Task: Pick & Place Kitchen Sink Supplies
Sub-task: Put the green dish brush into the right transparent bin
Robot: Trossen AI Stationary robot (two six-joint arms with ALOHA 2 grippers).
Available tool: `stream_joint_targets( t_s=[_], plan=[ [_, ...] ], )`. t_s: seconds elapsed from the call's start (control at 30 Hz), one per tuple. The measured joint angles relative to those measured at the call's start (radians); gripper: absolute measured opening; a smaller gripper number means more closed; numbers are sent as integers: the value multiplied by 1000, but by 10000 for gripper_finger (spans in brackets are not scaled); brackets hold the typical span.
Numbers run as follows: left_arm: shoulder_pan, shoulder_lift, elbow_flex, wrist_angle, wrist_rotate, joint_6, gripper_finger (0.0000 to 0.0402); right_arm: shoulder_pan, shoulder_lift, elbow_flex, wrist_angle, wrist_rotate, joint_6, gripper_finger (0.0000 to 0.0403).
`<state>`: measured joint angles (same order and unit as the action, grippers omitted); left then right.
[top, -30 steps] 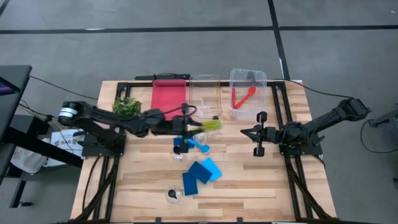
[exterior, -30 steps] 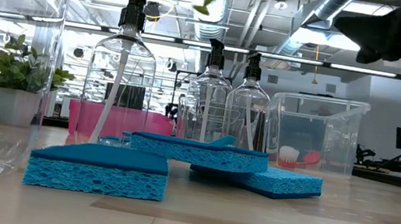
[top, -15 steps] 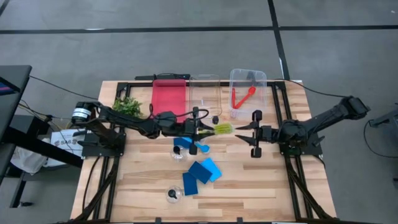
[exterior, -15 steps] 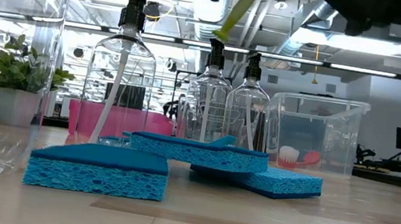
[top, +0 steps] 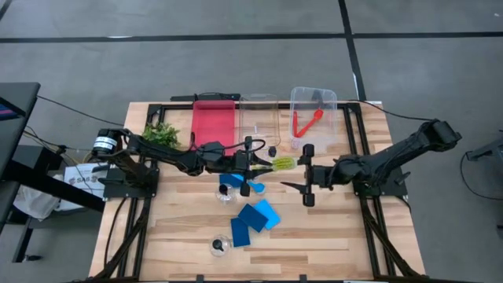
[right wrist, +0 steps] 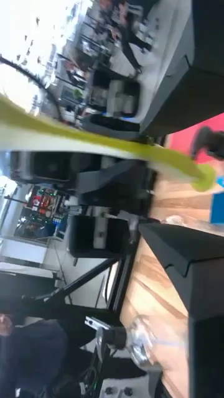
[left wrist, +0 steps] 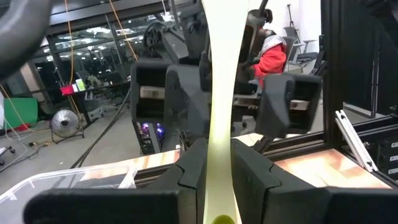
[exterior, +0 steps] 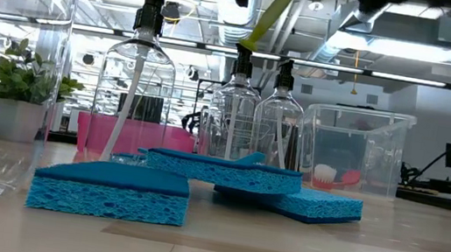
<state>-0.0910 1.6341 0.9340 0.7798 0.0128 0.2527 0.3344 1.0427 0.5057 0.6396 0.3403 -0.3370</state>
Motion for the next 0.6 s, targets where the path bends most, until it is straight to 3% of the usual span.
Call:
stream_joint_targets(
  t_s=[0.23,0.6],
  plan=[
    [-2,-2,0,4,0,0,57,-6,75,85,30,1,-94,225],
    [-2,-2,0,-5,0,0,57,-53,143,114,39,21,-109,205]
  ],
)
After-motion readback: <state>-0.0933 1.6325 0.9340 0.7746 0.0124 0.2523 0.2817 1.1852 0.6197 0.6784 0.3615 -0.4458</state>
